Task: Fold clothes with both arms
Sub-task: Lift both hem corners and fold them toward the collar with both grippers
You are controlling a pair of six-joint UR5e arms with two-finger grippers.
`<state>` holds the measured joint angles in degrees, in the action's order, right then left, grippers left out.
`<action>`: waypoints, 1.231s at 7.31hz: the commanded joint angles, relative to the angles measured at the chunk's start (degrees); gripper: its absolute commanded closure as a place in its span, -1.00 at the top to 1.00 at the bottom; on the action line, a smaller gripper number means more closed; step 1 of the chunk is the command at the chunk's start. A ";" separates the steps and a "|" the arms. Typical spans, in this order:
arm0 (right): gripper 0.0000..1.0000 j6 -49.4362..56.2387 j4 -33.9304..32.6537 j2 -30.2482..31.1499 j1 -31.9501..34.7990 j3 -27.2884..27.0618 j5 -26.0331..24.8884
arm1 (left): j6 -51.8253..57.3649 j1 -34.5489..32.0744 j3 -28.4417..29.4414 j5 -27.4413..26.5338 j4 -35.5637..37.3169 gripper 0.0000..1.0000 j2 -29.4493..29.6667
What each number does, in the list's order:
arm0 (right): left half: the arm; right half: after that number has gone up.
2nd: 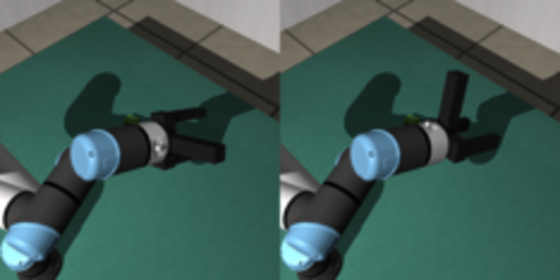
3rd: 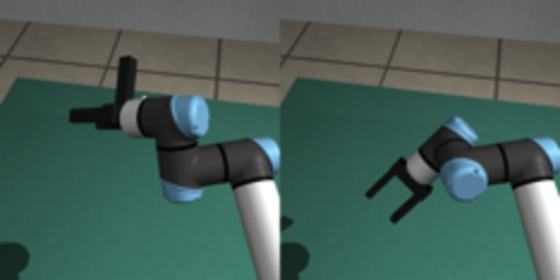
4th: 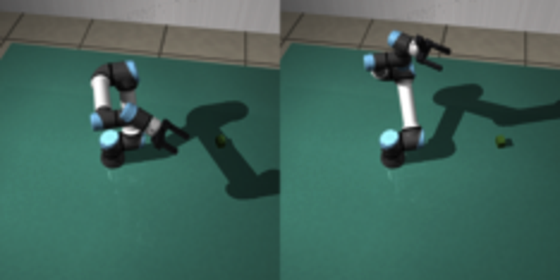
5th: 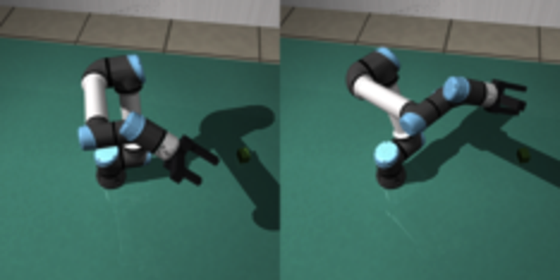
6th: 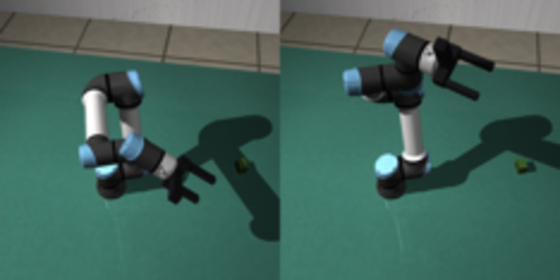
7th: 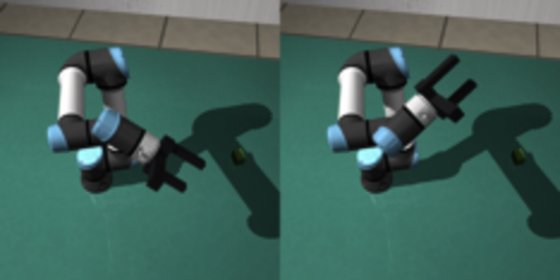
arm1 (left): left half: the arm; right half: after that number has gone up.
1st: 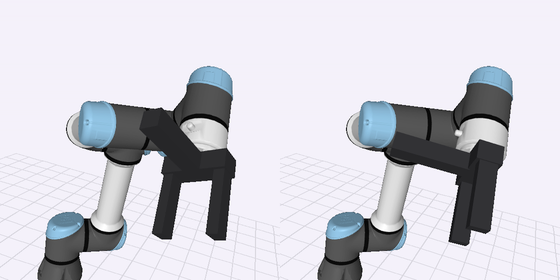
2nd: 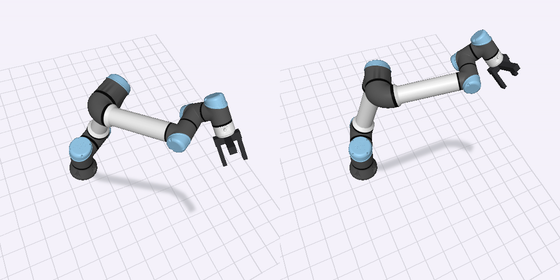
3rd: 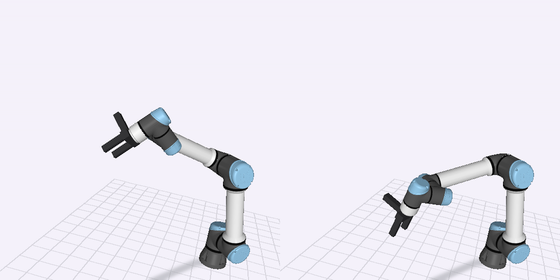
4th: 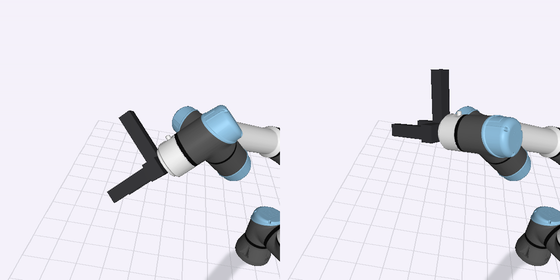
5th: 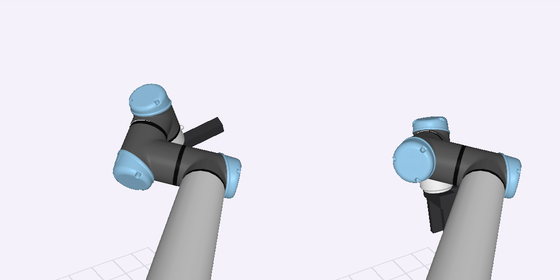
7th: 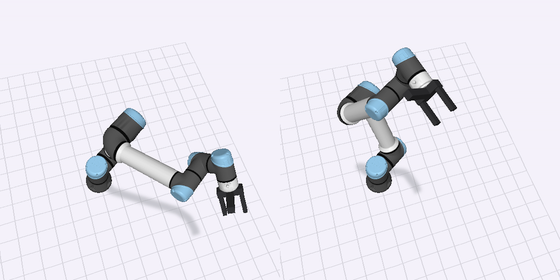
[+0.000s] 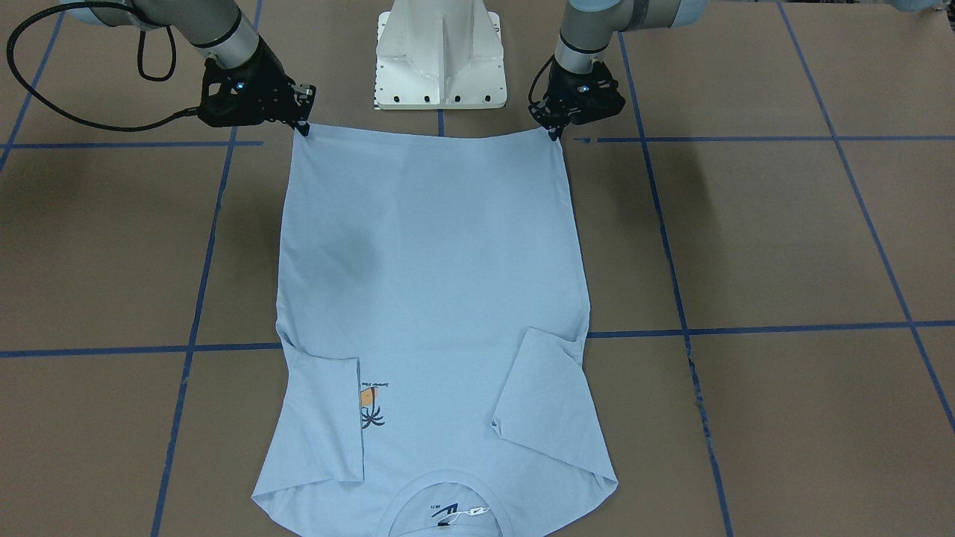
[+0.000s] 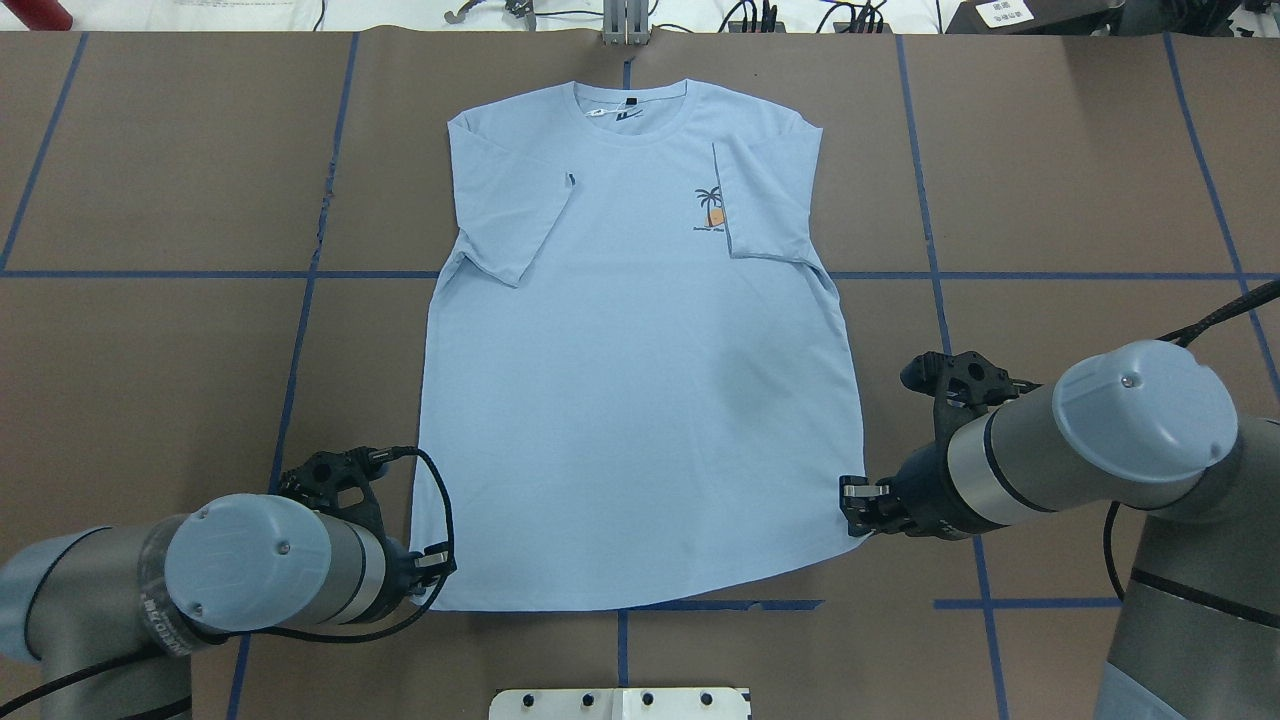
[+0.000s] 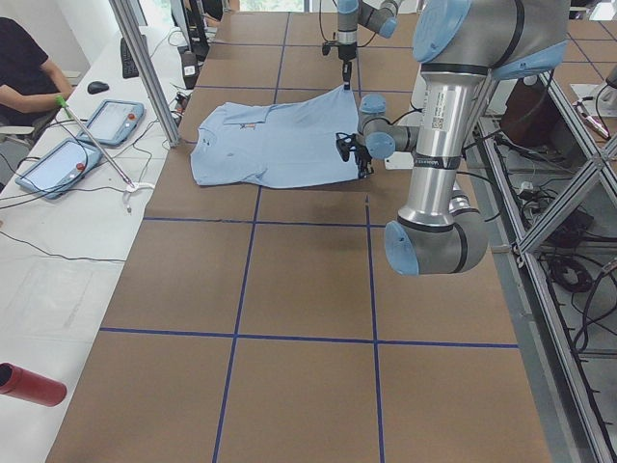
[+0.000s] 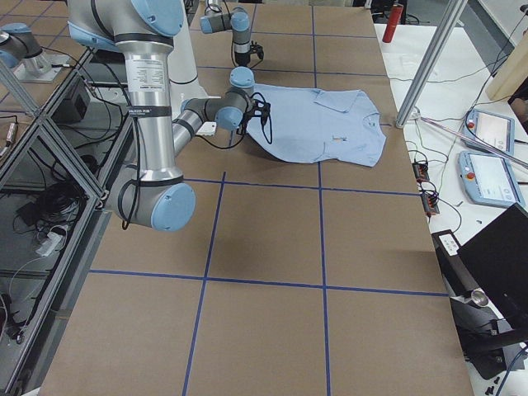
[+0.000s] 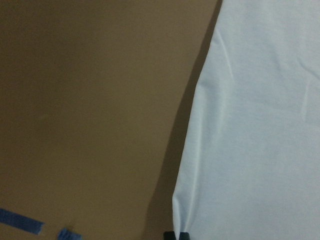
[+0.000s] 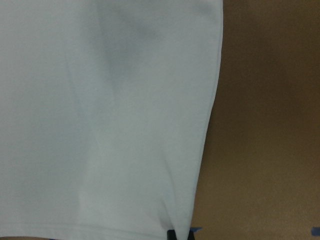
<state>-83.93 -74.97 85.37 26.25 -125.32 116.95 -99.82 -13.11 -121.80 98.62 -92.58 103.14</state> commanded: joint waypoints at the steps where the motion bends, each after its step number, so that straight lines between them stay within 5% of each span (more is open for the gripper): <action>1: -1.00 0.00 -0.01 3.73 0.29 -5.69 6.69 | 0.15 2.63 -7.81 1.47 6.59 -1.00 0.74; 4: -1.00 0.00 0.26 9.99 0.47 -11.52 12.42 | 2.59 6.52 -15.65 2.01 12.93 -1.00 0.92; 6: -1.00 0.87 0.35 5.02 5.44 -6.90 11.90 | 7.85 4.16 -15.05 2.45 13.21 -1.00 1.01; 9: -1.00 2.10 0.43 -4.14 17.83 2.95 12.52 | 17.09 -9.69 -8.59 4.64 13.21 -1.00 5.46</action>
<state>-82.71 -74.57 84.32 39.01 -125.88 129.22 -86.11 -17.18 -134.39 101.98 -79.33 105.84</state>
